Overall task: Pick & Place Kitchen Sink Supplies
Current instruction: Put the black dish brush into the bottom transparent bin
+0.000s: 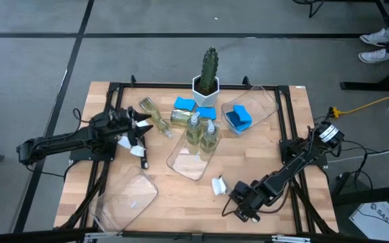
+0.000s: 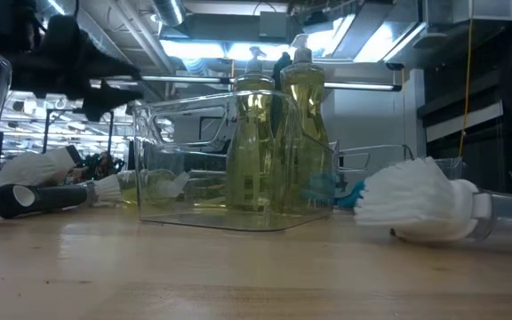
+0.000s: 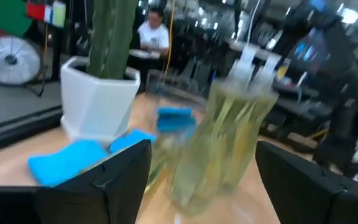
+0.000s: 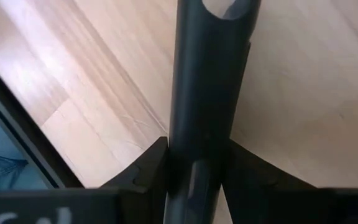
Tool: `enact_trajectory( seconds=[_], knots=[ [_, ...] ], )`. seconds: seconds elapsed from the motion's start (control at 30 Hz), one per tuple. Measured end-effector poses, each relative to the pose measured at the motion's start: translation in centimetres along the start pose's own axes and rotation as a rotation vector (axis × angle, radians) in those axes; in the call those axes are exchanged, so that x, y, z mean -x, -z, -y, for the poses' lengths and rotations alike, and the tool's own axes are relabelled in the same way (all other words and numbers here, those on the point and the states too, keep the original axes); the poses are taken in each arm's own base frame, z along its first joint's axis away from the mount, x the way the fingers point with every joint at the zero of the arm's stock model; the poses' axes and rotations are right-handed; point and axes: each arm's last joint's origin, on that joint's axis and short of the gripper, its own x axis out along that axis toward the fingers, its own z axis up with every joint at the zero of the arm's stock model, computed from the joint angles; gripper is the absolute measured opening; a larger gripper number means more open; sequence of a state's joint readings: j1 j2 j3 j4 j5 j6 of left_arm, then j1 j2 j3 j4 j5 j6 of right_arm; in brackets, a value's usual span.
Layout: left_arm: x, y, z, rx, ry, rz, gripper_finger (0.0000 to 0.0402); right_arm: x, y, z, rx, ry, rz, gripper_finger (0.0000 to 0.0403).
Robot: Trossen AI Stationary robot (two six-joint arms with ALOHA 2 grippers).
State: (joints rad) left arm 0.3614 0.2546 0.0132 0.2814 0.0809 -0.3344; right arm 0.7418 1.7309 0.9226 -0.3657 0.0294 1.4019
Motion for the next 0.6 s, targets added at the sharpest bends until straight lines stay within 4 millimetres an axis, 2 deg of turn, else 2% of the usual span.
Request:
enact_trajectory(
  seconds=[0.33,0.6],
  knots=[
    [0.3,-1.6,1.9,-0.004,0.31,0.129,0.0281,0.0,-0.7,-0.9,0.116,-0.065,0.179,0.0119],
    [-0.1,-3.0,3.6,-0.071,0.25,0.047,0.0281,0.0,-0.8,-1.4,0.169,-0.106,0.208,0.0119]
  ],
)
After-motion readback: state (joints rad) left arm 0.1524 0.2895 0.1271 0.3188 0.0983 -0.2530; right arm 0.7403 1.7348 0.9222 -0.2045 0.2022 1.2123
